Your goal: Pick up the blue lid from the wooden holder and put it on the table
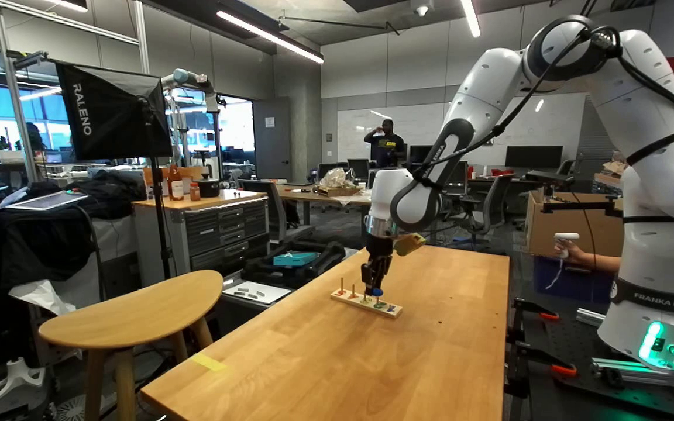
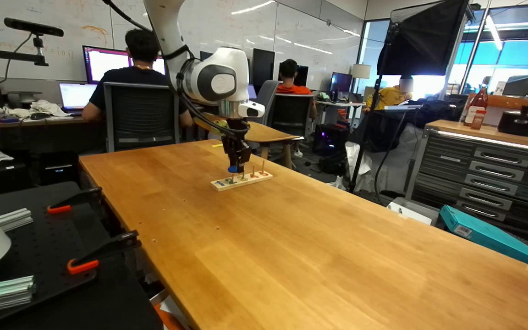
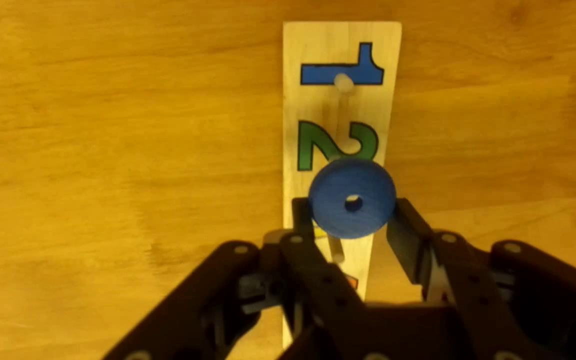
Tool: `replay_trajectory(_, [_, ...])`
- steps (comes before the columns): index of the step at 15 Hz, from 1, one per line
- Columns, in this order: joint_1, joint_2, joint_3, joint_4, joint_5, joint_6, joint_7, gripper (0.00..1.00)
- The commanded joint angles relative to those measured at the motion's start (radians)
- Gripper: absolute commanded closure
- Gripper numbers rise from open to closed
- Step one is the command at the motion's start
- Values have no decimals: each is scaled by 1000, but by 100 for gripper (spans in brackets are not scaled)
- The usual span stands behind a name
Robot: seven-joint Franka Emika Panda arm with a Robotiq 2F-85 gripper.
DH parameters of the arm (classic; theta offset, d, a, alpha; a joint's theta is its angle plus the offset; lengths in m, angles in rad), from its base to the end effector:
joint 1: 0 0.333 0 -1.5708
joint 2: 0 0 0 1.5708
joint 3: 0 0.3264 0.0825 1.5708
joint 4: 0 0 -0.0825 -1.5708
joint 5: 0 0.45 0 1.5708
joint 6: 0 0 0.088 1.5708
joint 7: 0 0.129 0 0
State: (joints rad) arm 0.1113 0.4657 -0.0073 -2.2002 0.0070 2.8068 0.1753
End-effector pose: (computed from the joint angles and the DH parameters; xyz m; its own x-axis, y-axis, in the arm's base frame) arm 0.6017 0.0623 0.1100 0.9873 -0.0776 0.1383 -0.0750 -0.9969 -0.0244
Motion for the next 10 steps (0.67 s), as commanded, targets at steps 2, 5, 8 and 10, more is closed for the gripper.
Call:
replay_trajectory(2, [-10, -131, -22, -6, 7, -86, 23, 82])
replay_trajectory(5, [-34, -152, -66, -6, -17, -82, 25, 82])
replay_trajectory(8, [-60, -123, -104, -8, -36, -39, 24, 82])
replay_trajectory(10, [-75, -93, -126, -7, -50, -11, 25, 82])
